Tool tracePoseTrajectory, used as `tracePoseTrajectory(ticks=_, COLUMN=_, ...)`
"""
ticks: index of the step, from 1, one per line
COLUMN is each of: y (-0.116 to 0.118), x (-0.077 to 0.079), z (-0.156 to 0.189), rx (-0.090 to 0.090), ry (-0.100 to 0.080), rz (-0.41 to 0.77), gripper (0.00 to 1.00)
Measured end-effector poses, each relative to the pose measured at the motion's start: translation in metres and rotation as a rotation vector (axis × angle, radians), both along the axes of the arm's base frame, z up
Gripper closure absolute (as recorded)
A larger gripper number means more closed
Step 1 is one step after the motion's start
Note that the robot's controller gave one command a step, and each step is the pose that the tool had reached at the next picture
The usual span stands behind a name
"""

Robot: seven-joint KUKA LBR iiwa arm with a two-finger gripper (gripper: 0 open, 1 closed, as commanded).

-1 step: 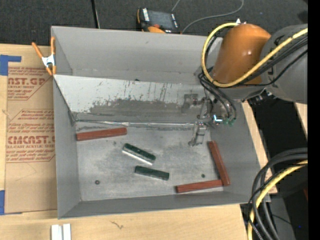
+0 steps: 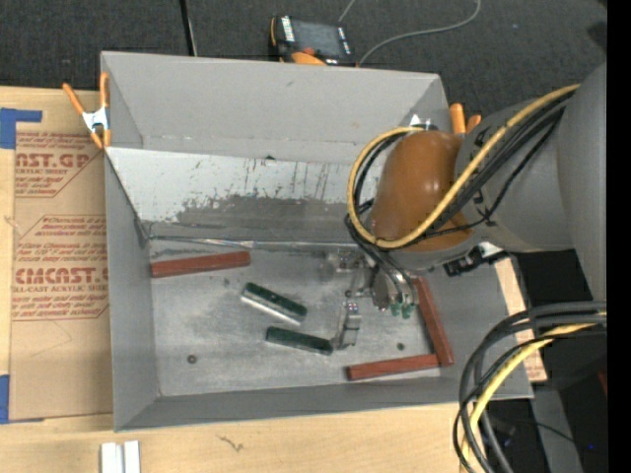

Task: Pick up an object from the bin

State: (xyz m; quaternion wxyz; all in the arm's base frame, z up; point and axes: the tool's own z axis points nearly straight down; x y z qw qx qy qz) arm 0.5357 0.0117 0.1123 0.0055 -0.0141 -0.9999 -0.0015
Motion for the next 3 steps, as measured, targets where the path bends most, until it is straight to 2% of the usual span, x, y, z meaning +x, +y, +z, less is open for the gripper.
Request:
tracePoseTrajectory(ticks=1, y=0.052, x=-0.046, z=-0.045, rx=-0.001, ry=-0.007, rz=0.069, gripper=0.0)
tracePoseTrajectory(ticks=2, y=0.05, x=-0.043, z=-0.042, rx=-0.002, ry=-0.01, rz=0.065, gripper=1.0)
tracePoseTrajectory(ticks=3, y=0.062, x=-0.037, z=0.108, rx=-0.001, ry=-0.021, rz=0.068, gripper=1.0)
